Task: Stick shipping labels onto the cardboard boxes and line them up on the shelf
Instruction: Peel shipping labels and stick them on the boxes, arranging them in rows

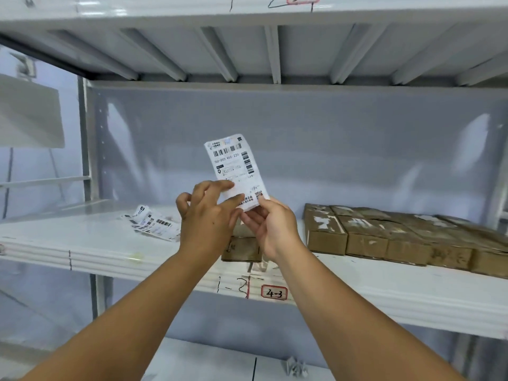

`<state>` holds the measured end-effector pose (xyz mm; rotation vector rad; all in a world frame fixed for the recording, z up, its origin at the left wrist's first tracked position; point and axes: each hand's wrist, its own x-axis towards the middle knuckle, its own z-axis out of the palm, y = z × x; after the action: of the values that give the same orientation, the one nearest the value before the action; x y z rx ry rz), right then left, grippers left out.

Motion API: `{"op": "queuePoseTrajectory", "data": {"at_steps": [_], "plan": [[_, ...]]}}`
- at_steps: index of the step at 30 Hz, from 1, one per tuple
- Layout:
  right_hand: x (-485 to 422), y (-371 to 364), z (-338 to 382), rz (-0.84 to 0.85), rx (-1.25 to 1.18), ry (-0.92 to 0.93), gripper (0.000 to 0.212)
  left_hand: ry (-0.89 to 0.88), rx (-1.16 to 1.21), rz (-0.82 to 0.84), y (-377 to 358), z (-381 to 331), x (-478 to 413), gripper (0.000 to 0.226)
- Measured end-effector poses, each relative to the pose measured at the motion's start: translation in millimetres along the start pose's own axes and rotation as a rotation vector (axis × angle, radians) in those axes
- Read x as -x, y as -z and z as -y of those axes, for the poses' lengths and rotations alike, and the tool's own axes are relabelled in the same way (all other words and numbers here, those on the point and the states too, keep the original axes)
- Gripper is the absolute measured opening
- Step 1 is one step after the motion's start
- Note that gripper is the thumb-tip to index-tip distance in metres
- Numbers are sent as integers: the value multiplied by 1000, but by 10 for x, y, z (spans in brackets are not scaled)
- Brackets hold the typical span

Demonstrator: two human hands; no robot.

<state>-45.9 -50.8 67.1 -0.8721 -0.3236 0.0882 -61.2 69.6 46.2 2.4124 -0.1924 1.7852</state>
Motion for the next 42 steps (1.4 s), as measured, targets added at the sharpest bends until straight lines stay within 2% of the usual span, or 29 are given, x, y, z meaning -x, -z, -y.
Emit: {"op": "queuePoseTrajectory", "data": {"at_steps": [4,7,12,21,29,33,37,42], "plan": [[25,74,36,61,41,25,26,-50,-65,6,-11,-107,-44,32],[20,137,55,55,26,36,21,-85,-72,23,-14,-137,-73,38],[20,197,51,33,9,29,16,-31,-30,74,-22,-177,-97,39],[73,126,84,-51,161,159,16,0,-9,61,-12,-195,-127,21],[53,36,40,-75,262,219,22,188,330,130,11,-217,-153,21],[22,61,-24,-124,429,275,25,184,354,148,30,-217,-155,19],[26,61,-71,-147,480,304,26,193,374,147,49,-224,-131,17],[64,102,-73,-155,629,394,23,118,299,147,61,-242,-102,14]]}}
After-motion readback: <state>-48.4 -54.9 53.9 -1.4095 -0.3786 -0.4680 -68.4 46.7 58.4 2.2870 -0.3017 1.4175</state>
